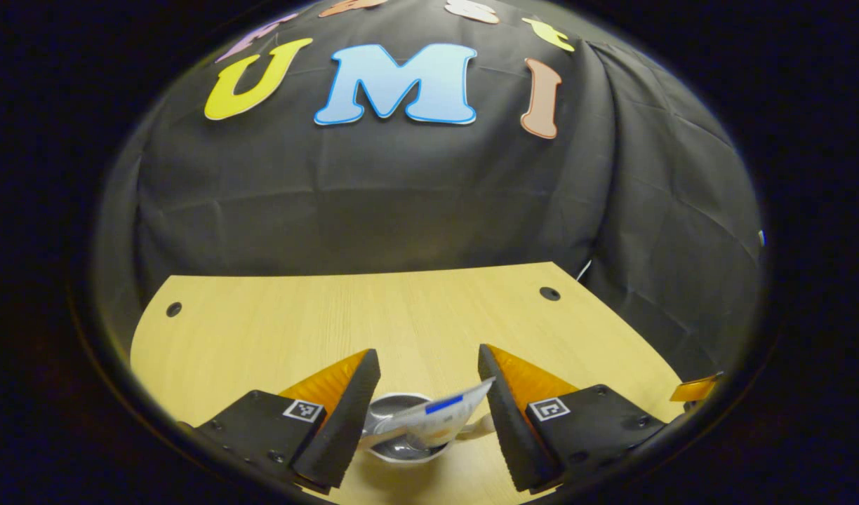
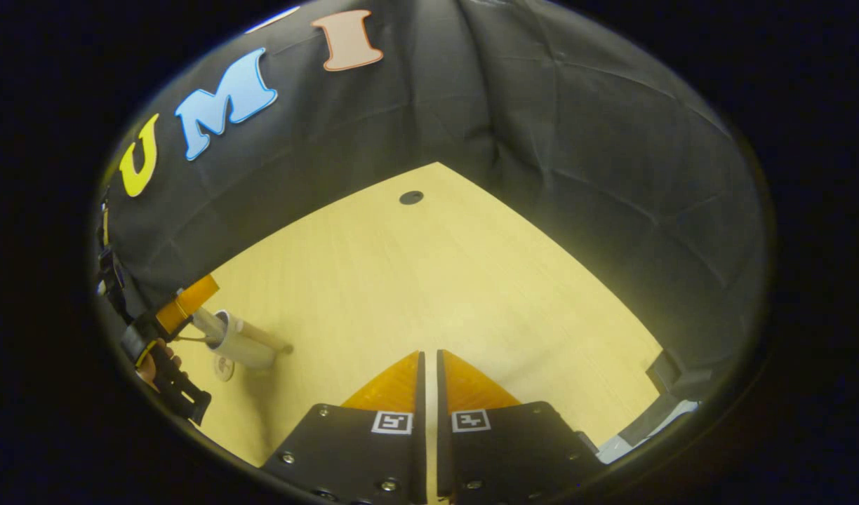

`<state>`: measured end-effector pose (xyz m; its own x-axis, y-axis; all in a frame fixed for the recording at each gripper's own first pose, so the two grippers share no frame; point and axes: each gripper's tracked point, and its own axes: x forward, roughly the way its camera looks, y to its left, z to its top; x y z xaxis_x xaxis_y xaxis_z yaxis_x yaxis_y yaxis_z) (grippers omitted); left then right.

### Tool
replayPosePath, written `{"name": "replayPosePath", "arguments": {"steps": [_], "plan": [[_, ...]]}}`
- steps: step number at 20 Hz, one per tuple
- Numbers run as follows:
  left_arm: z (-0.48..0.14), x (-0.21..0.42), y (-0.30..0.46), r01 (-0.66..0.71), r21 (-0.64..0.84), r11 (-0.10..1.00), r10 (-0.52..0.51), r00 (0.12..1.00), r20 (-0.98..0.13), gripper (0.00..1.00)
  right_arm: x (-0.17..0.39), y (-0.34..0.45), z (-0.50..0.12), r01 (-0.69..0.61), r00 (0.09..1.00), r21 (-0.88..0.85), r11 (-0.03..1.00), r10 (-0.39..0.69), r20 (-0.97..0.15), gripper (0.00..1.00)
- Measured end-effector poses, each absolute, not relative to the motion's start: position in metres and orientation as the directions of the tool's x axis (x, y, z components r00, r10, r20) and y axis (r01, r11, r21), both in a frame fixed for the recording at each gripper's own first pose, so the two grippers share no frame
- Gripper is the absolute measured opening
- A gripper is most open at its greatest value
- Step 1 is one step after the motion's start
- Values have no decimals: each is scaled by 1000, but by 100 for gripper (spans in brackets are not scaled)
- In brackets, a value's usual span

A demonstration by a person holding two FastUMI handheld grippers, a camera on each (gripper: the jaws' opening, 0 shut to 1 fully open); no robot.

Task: Put the toothbrush and toothpaste on the desktop into the cup, then pick up the cup and place it on the coaster on the desktop.

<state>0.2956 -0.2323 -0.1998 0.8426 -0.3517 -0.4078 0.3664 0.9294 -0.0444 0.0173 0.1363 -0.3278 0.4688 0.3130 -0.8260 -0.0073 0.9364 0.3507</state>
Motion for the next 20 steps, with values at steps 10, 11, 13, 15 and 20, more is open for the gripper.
{"name": "replayPosePath", "arguments": {"steps": [10,11,13,15,20], "plan": [[-140,254,-207,364,-29,931,-353,877,-325,94,17,177,-315,-164,433,406,899,435,-789,6],[-135,249,-202,362,-30,932,-352,880,-319,90,17,183,-313,-185,427,415,891,453,-783,6],[-125,238,-190,348,-31,937,-340,888,-309,90,17,199,-310,-235,406,432,871,492,-770,6],[-120,229,-173,324,-28,946,-317,898,-306,90,17,213,-306,-297,382,440,847,528,-758,6],[-115,205,-113,235,-19,972,-229,922,-312,94,21,255,-302,-455,304,434,778,594,-745,7]]}}
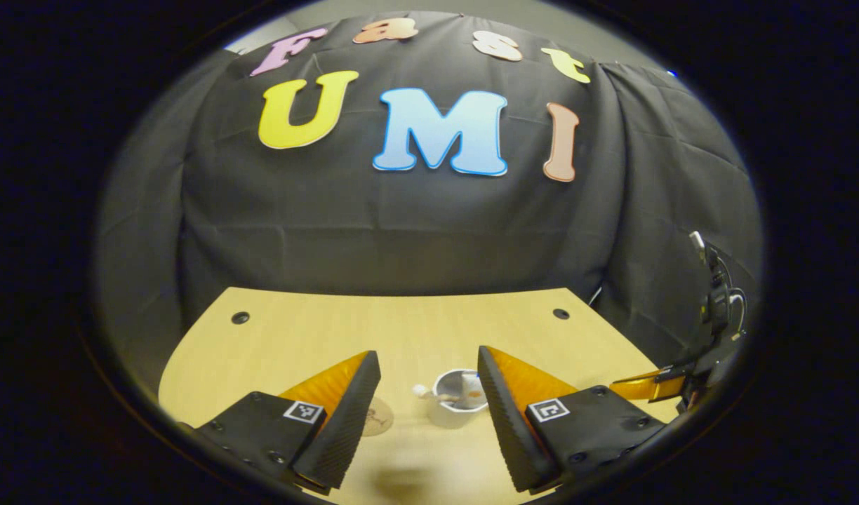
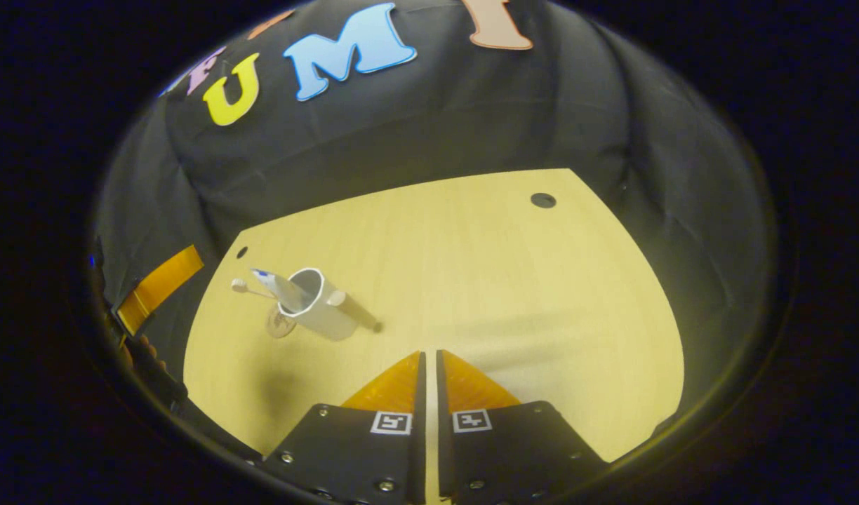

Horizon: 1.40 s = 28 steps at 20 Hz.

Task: Put the toothbrush and toothpaste on the desktop into the cup, then pick up the cup and place it on the coaster on the desktop.

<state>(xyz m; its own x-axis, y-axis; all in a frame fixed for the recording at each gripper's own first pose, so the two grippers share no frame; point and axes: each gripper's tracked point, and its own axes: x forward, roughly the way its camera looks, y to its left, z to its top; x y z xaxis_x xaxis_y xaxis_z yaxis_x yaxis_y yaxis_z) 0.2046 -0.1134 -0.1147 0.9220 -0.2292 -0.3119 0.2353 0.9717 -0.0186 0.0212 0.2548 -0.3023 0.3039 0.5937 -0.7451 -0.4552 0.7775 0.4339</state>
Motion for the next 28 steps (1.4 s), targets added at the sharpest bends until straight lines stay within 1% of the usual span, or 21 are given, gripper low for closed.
{"name": "replayPosePath", "arguments": {"steps": [1,2,3,4,5,6,7,8,9,10,11,14,15,16,17,21,24,28], "plan": [[-115,199,-100,214,-18,977,-209,925,-317,94,22,264,-302,-486,285,427,762,601,-747,13],[-117,194,-85,189,-16,982,-184,928,-323,90,25,270,-302,-518,270,412,750,601,-752,17],[-117,190,-72,164,-13,986,-160,931,-327,90,27,275,-302,-557,254,394,731,602,-757,16],[-119,186,-57,137,-11,990,-133,934,-330,90,28,284,-301,-601,227,386,700,612,-757,17],[-120,180,-42,111,-11,994,-108,936,-335,90,30,293,-302,-644,215,355,678,606,-766,46],[-122,175,-28,83,-13,996,-83,936,-342,90,33,298,-303,-688,205,317,652,595,-777,47],[-124,172,-14,54,-16,998,-56,936,-347,90,32,302,-306,-730,190,289,620,590,-785,58],[-126,168,-2,27,-22,999,-33,935,-352,90,34,307,-306,-765,172,266,586,585,-793,59],[-126,163,10,-1,-27,1000,-9,934,-358,90,34,316,-308,-794,154,248,555,579,-801,58],[-128,159,23,-28,-31,999,15,932,-362,94,32,324,-310,-820,127,241,520,575,-808,57],[-130,156,33,-53,-34,998,37,929,-367,90,31,330,-313,-840,106,231,492,565,-818,61],[-134,146,64,-123,-39,992,99,919,-381,90,30,343,-321,-885,49,209,417,528,-848,61],[-136,143,72,-144,-41,989,117,915,-387,94,29,348,-324,-897,30,204,391,516,-856,60],[-136,140,80,-166,-42,985,137,910,-391,94,30,353,-328,-910,17,194,368,499,-866,61],[-139,137,88,-186,-43,982,154,905,-396,90,31,357,-333,-923,10,178,341,482,-876,61],[-147,125,113,-255,-40,966,216,883,-417,90,33,374,-340,-958,-36,158,241,443,-896,61],[-149,120,128,-295,-40,955,251,870,-425,90,36,384,-342,-972,-53,144,186,425,-904,60],[-154,117,134,-320,-45,946,269,858,-439,90,37,394,-353,-976,-82,155,155,398,-914,61]]}}
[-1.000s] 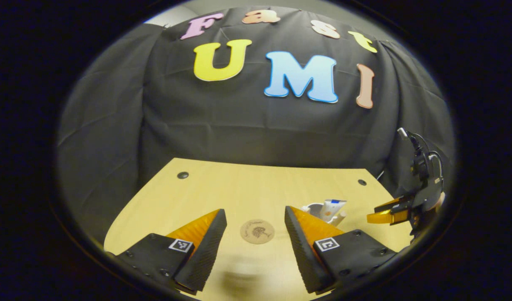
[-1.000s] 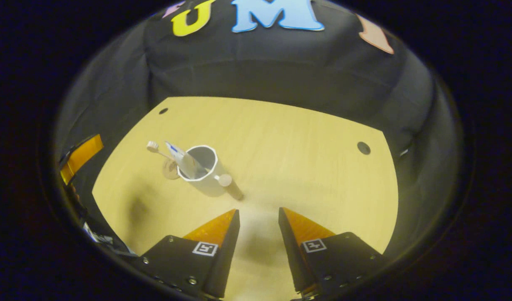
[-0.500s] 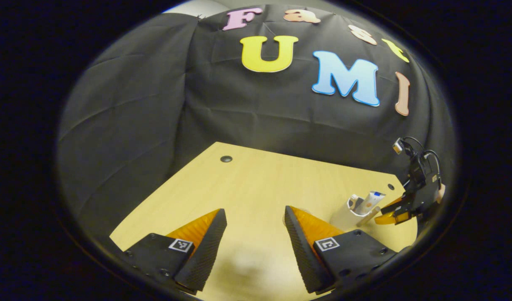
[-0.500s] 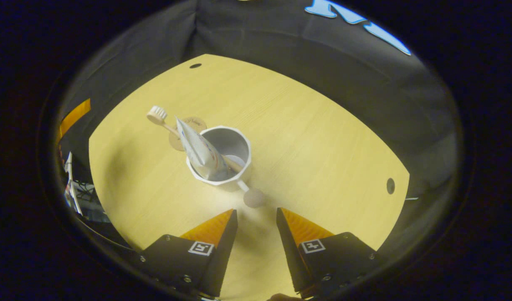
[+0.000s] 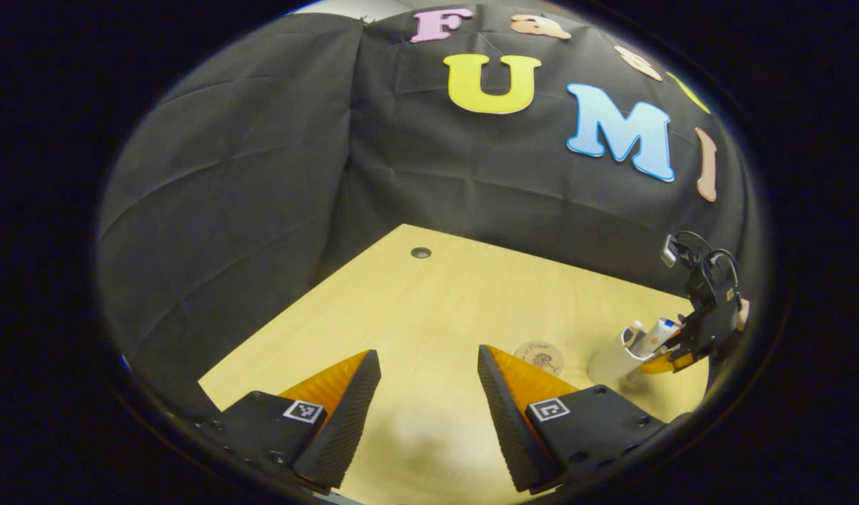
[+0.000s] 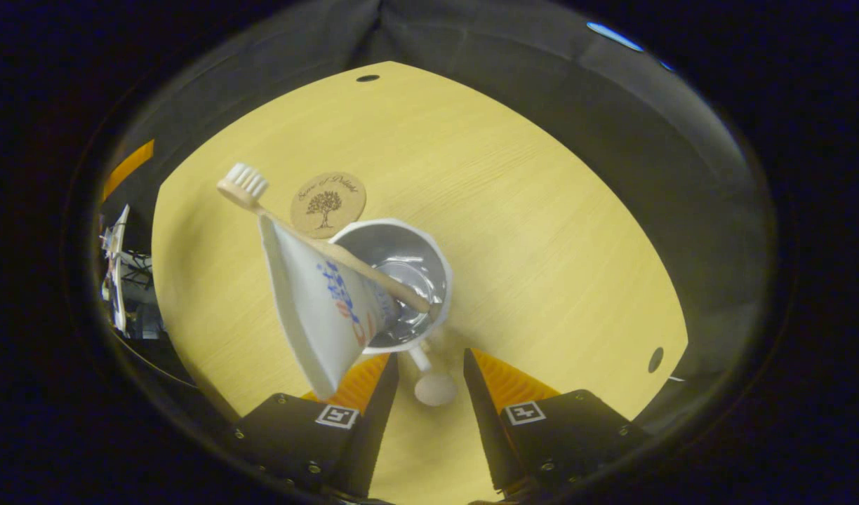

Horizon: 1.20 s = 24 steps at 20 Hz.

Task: Put the toothbrush and toothpaste on the desktop into the cup, then pick up the cup and place it on the coaster on the desktop.

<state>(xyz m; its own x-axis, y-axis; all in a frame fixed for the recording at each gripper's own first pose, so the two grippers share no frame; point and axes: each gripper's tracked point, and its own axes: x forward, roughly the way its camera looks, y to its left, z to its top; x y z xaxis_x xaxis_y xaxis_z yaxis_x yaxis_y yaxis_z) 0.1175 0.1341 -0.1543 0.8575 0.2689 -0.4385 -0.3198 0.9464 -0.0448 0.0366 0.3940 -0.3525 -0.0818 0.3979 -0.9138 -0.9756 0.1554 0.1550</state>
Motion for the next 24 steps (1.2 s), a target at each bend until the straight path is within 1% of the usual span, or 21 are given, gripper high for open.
{"name": "replayPosePath", "arguments": {"steps": [3,4,5,6,7,9,10,12,17,24], "plan": [[-158,116,135,-328,-45,944,274,852,-446,90,35,398,-361,-977,-102,164,137,375,-921,60],[-160,115,135,-329,-42,944,276,849,-450,90,33,399,-363,-976,-117,176,130,369,-922,57],[-160,113,136,-330,-40,943,278,847,-454,90,32,400,-368,-975,-119,178,131,367,-923,46],[-161,112,136,-332,-39,943,278,845,-457,90,35,399,-368,-974,-116,177,139,361,-925,42],[-162,112,136,-334,-39,942,280,843,-459,90,34,400,-367,-971,-126,191,145,366,-922,28],[-164,112,137,-338,-43,940,281,841,-463,90,34,400,-368,-970,-136,201,139,376,-916,27],[-164,112,137,-340,-42,940,283,840,-464,90,34,400,-368,-972,-134,197,131,380,-915,24],[-162,113,136,-340,-41,939,284,840,-463,90,33,401,-369,-975,-131,190,117,389,-912,24],[-160,114,134,-334,-44,942,277,841,-465,90,23,399,-365,-963,-154,228,143,403,-902,24],[-161,113,135,-337,-44,940,278,837,-472,90,20,409,-354,-946,-157,265,188,447,-880,24]]}}
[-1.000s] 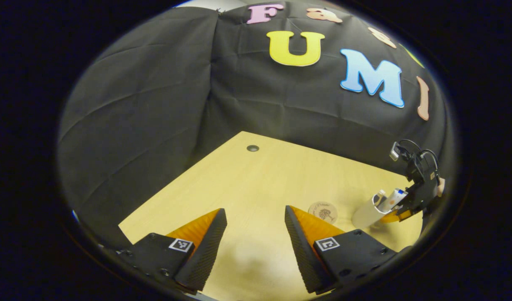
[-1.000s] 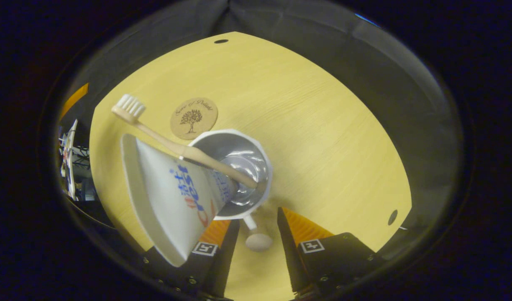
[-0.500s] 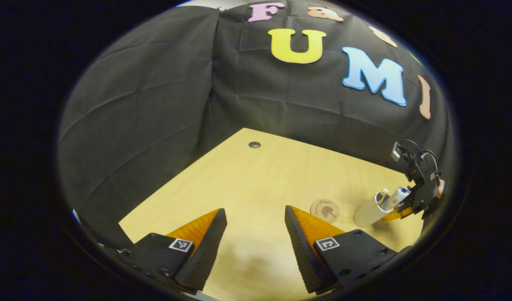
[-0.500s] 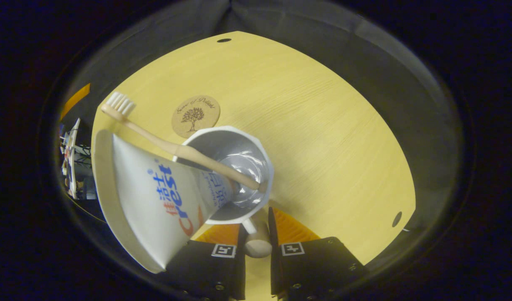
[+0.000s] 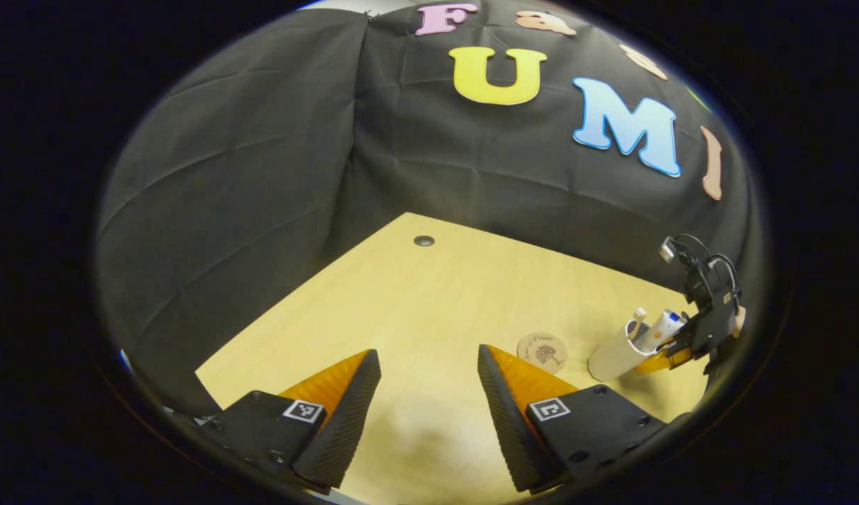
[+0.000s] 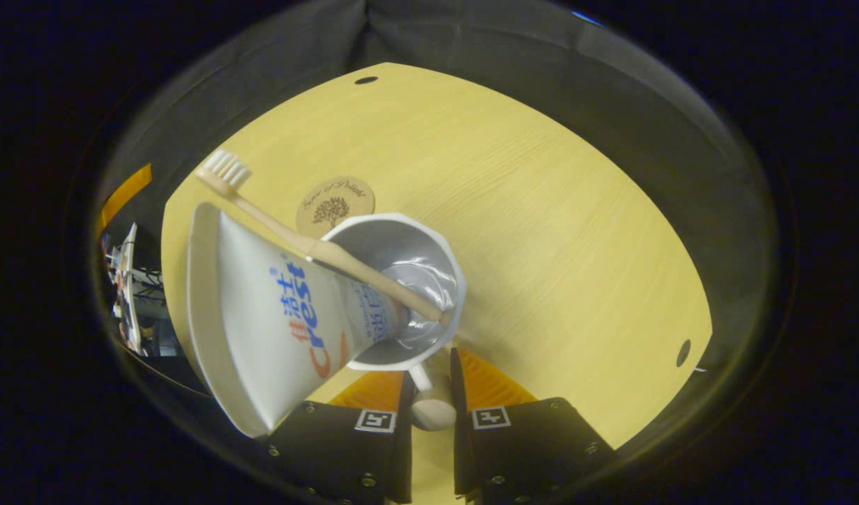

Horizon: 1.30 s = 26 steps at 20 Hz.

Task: Put the toothbrush and toothpaste on the desktop into the cup, then pick up the cup and place it on the coaster on the desktop.

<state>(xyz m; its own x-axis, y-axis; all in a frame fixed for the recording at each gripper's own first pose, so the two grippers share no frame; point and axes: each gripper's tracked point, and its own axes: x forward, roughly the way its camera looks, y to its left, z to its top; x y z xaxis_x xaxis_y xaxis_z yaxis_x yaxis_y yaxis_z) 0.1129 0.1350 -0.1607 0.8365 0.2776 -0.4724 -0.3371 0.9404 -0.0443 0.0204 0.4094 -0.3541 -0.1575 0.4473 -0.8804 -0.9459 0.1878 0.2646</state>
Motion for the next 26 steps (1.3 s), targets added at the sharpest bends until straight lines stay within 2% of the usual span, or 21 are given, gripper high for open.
{"name": "replayPosePath", "arguments": {"steps": [4,5,8,14,26], "plan": [[-161,112,135,-347,-46,937,284,832,-476,90,12,436,-339,-934,-170,301,195,499,-850,24],[-162,112,135,-349,-47,936,286,830,-478,90,10,442,-338,-935,-167,298,191,504,-848,28],[-162,112,136,-359,-46,932,294,826,-481,90,8,451,-331,-940,-153,284,191,507,-848,18],[-162,112,137,-379,-51,924,310,821,-479,90,6,467,-320,-939,-102,268,214,570,-815,18],[-163,111,140,-402,-50,914,330,812,-482,90,6,468,-314,-938,-159,307,160,587,-794,18]]}}
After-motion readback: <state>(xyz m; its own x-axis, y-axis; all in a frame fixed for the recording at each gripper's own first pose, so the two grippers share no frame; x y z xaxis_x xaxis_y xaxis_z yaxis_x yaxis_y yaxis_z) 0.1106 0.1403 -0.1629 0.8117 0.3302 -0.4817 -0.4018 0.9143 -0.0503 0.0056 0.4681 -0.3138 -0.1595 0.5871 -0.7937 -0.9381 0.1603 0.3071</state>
